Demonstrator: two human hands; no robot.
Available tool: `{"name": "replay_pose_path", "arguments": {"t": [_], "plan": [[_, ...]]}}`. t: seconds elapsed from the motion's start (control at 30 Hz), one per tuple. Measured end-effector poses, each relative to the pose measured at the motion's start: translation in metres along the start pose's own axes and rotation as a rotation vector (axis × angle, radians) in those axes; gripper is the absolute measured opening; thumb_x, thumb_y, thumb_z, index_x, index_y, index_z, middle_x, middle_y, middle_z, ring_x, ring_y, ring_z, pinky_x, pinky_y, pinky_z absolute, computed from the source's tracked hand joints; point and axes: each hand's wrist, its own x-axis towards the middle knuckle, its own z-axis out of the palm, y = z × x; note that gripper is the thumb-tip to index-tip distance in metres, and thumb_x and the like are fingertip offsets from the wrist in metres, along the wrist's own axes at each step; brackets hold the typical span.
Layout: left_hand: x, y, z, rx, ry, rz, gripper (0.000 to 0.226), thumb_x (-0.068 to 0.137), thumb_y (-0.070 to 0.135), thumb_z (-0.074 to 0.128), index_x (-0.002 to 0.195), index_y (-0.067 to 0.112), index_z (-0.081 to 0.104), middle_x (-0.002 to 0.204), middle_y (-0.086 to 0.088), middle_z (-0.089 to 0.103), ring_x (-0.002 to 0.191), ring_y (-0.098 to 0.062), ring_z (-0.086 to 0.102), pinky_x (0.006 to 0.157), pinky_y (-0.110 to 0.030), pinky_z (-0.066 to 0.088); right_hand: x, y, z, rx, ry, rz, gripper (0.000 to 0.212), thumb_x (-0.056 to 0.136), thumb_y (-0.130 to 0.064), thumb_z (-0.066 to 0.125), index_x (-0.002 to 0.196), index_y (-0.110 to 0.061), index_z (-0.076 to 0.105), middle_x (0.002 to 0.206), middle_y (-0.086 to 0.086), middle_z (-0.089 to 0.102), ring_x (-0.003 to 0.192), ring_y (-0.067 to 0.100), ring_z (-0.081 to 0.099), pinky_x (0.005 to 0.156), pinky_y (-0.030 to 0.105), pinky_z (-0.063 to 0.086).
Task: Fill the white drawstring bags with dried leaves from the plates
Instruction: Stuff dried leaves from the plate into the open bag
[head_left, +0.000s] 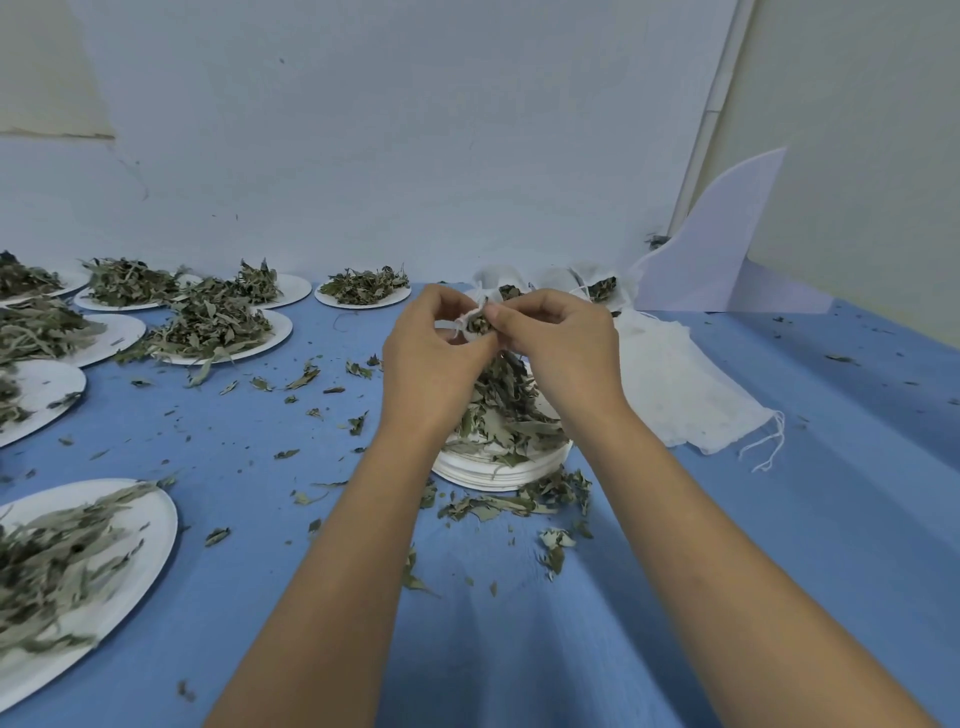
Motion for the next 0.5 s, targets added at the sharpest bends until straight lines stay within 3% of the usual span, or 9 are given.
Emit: {"name": "replay_pose_path", "arguments": {"t": [0.07, 0.13, 0.2, 0.27, 0.37, 0.5], "plan": [[0.0018, -0.0015, -0.0023, 0.011, 0.022, 0.004, 0.021, 0.078, 0.025, 0.075, 0.082, 0.030, 0.055, 0.088, 0.013, 0.062, 0.070, -0.003, 0.059, 0.057, -0.008, 0.045, 0.0012, 0.0005, -0.0020, -0.011, -0.026, -0.011, 0.010, 0.077, -0.026, 0.076, 0.069, -0.026, 0.072, 0.072, -0.008, 0.071, 0.073, 0.007, 0.065, 0.076, 0.029, 0.054], [0.0040, -0.0026, -0.0039, -0.015, 0.027, -0.034, 0.018, 0.077, 0.024, 0.077, 0.082, 0.026, 0.059, 0.084, 0.011, 0.064, 0.078, -0.013, 0.065, 0.073, -0.023, 0.055, 0.0025, 0.0014, -0.0039, 0.008, -0.031, -0.008, 0.011, 0.079, -0.024, 0.075, 0.069, -0.026, 0.071, 0.070, -0.011, 0.069, 0.069, 0.000, 0.062, 0.070, 0.019, 0.049], [0.0052, -0.0034, -0.0048, -0.047, 0.031, -0.077, 0.019, 0.076, 0.019, 0.078, 0.078, 0.024, 0.061, 0.079, 0.010, 0.065, 0.081, -0.020, 0.067, 0.079, -0.042, 0.057, 0.0038, 0.0027, -0.0049, -0.008, -0.033, -0.015, 0.013, 0.081, -0.021, 0.072, 0.070, -0.025, 0.069, 0.069, -0.013, 0.066, 0.068, -0.001, 0.059, 0.068, 0.017, 0.046], [0.0060, -0.0035, -0.0052, -0.054, 0.061, -0.094, 0.020, 0.075, 0.018, 0.078, 0.075, 0.025, 0.060, 0.076, 0.011, 0.064, 0.082, -0.021, 0.067, 0.078, -0.047, 0.056, 0.0033, 0.0033, -0.0041, -0.068, -0.062, -0.057, 0.012, 0.083, -0.020, 0.070, 0.072, -0.023, 0.066, 0.070, -0.012, 0.064, 0.068, 0.001, 0.057, 0.067, 0.016, 0.044], [0.0077, -0.0053, -0.0069, -0.083, 0.134, -0.133, 0.019, 0.075, 0.019, 0.078, 0.076, 0.024, 0.059, 0.080, 0.009, 0.063, 0.085, -0.020, 0.067, 0.079, -0.042, 0.057, 0.0009, 0.0017, -0.0030, -0.182, -0.107, -0.176, 0.008, 0.084, -0.019, 0.067, 0.077, -0.020, 0.065, 0.071, -0.012, 0.062, 0.067, -0.002, 0.054, 0.062, 0.009, 0.041], [0.0050, -0.0025, -0.0080, 0.051, 0.263, -0.031, 0.027, 0.075, 0.008, 0.067, 0.070, 0.028, 0.050, 0.079, 0.010, 0.056, 0.069, -0.007, 0.054, 0.057, -0.015, 0.042, -0.0032, -0.0001, -0.0022, -0.100, -0.310, -0.180, 0.006, 0.083, -0.015, 0.070, 0.080, -0.019, 0.066, 0.077, -0.011, 0.065, 0.074, 0.001, 0.059, 0.071, 0.016, 0.048]]}}
